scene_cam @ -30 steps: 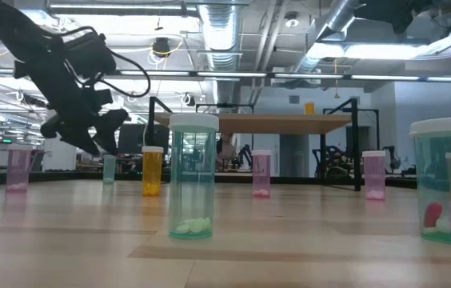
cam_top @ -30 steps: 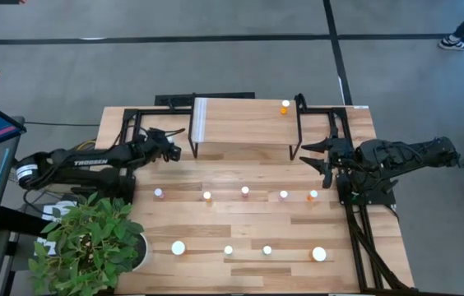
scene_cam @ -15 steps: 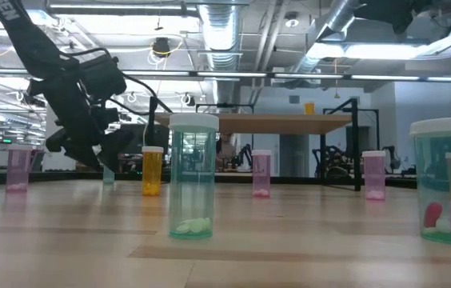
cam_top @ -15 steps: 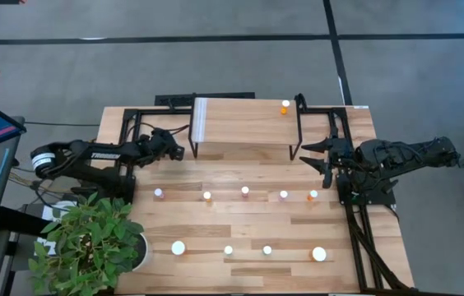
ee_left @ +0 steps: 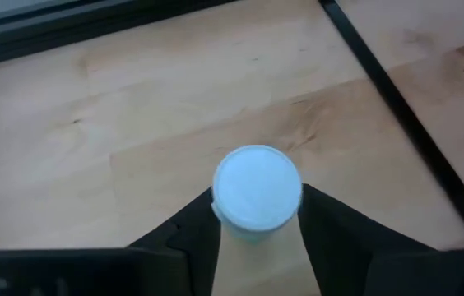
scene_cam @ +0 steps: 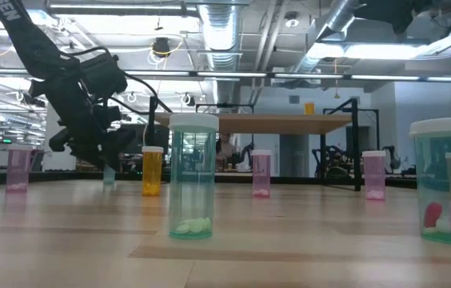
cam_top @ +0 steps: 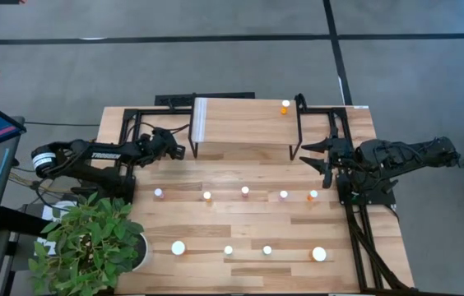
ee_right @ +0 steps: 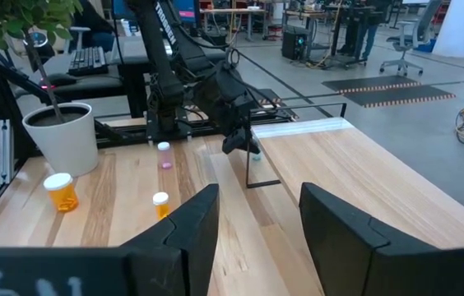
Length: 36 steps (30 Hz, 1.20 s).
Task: Pick and place medicine bottles onto shelf by color
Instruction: Put the top left green pill bottle on the shelf
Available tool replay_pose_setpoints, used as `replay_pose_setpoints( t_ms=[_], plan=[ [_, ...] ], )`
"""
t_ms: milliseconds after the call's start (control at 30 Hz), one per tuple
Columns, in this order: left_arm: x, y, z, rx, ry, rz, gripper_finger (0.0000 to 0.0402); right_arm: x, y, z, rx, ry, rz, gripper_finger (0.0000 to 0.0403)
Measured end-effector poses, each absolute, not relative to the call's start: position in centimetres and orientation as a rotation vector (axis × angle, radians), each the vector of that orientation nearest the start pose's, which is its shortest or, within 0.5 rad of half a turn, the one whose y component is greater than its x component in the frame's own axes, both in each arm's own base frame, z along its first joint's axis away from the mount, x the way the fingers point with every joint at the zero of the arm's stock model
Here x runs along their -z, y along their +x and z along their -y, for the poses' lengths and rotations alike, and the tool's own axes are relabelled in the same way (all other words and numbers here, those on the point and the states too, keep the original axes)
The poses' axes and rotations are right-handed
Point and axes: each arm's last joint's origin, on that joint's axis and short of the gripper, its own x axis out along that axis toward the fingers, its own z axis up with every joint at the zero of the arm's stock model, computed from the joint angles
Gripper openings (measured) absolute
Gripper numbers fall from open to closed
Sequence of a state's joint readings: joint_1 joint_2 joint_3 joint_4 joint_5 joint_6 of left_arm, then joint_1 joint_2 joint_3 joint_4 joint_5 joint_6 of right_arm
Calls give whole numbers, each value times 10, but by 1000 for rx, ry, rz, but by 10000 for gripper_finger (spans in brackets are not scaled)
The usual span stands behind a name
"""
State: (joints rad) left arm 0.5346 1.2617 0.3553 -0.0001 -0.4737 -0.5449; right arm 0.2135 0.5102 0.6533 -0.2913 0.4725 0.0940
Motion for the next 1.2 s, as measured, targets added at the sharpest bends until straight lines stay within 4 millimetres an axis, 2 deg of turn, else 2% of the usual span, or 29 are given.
replay_pose_setpoints(
  t_ms=[333, 533, 800, 967, 1200],
  plan=[
    [-126, 162, -111, -1171, -479, -668, 92, -313, 116, -12, 265, 43, -128, 190],
    [-127, 162, -112, -1170, -471, -669, 91, -313, 116, -12, 265, 43, -128, 193],
    [-139, 170, -116, -1152, -441, -681, 91, -312, 116, -12, 265, 44, -134, 188],
    [-154, 168, -116, -1201, -406, -703, 91, -312, 116, -12, 264, 45, -135, 191],
    [-198, 156, -111, -1244, -358, -600, 91, -312, 116, -12, 265, 53, -134, 193]
  ],
)
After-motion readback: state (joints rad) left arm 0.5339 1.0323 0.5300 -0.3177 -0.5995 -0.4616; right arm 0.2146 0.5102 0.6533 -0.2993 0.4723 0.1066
